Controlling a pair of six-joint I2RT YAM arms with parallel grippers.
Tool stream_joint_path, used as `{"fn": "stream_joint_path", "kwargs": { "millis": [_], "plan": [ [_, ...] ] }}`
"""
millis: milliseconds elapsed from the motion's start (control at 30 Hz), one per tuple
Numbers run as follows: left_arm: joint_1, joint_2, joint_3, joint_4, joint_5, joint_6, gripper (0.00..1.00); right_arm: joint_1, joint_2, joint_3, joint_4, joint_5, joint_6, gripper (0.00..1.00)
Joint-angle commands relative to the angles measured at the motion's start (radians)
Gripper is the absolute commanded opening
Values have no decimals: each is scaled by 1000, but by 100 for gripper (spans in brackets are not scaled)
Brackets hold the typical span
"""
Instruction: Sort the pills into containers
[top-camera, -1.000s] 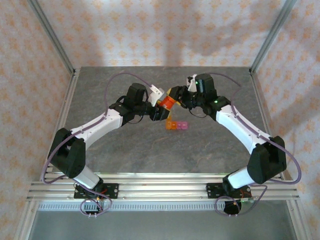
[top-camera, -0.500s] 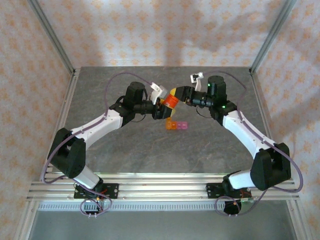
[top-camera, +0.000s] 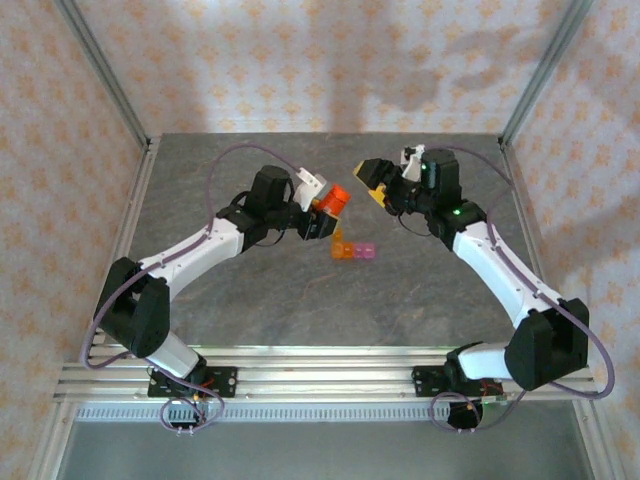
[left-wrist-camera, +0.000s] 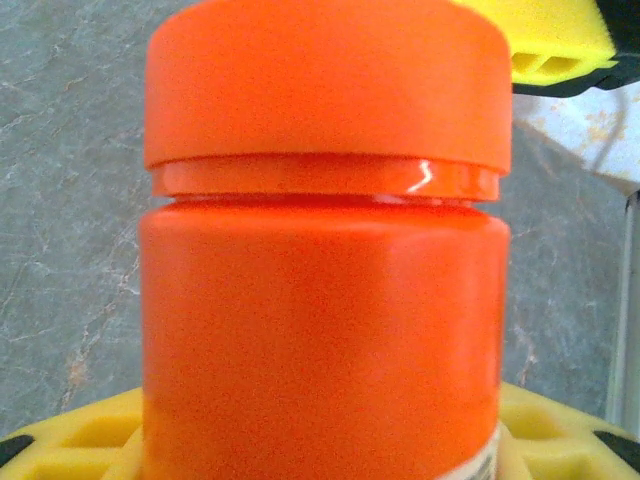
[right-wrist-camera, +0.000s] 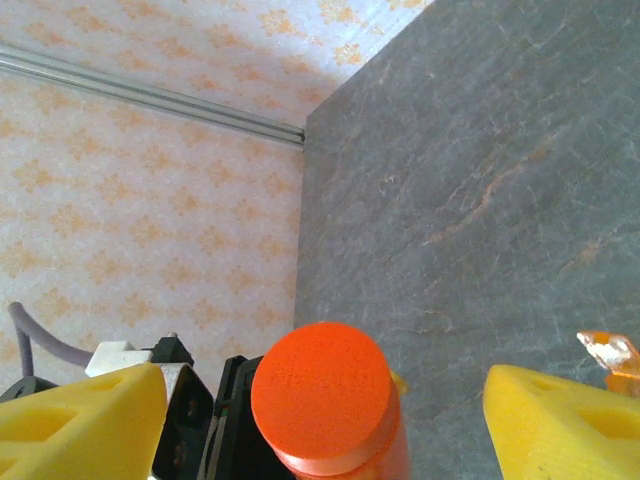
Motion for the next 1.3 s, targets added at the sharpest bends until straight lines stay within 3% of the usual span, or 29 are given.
{"fn": "stream_joint_path", "kwargs": {
  "millis": [0, 633, 733, 900, 1000, 1133, 1267],
  "plan": [
    [-18, -19, 46, -46, -41, 64, 0, 37, 26, 54, -22, 50, 28, 82],
    [-38, -2, 71, -39, -42, 52, 0, 115, 90, 39, 2, 54, 43, 70],
    [-37, -2, 74, -39, -43, 52, 0, 117, 90, 30, 11, 52, 44, 65],
    [-37, -3, 73, -36, -43, 48, 0, 117, 89, 21, 8, 52, 29, 45],
    [-37, -4, 67, -22, -43, 40, 0, 117, 91, 13, 18, 42, 24, 40],
    [-33, -12, 60, -2, -18, 22, 0, 116, 86, 14, 9, 27, -66, 37],
    [-4, -24, 46, 53, 89, -53, 0, 66, 76, 4, 25, -53, -250, 37]
  ]
}}
